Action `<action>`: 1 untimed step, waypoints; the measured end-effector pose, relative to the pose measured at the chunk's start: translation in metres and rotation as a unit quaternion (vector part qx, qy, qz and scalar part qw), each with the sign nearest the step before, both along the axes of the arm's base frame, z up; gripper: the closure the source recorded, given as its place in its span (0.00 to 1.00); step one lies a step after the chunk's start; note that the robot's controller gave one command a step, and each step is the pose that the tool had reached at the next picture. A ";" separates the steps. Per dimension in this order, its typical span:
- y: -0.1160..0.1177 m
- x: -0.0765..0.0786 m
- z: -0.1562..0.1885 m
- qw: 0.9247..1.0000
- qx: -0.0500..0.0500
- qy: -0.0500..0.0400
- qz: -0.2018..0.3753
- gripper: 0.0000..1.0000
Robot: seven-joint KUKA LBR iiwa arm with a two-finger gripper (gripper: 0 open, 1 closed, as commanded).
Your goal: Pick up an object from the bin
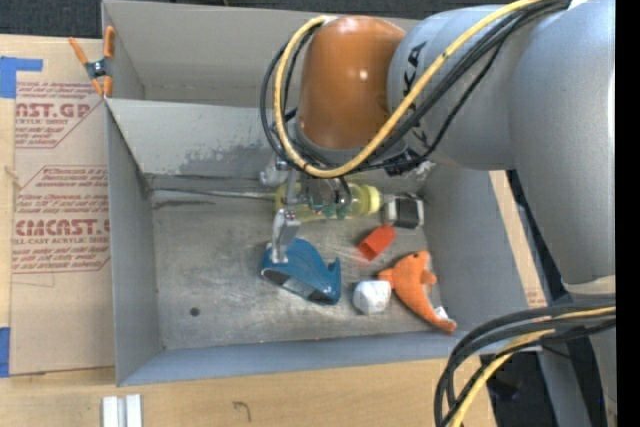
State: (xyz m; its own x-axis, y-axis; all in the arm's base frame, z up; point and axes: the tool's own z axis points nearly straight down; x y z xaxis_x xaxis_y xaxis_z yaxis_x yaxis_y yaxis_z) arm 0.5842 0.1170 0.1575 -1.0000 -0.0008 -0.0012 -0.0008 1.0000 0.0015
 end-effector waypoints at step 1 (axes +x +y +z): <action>-0.016 -0.027 -0.030 0.996 0.000 -0.006 0.091 0.00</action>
Offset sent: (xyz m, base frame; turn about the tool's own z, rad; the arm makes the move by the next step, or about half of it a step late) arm -0.0211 -0.0589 -0.0667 -0.2689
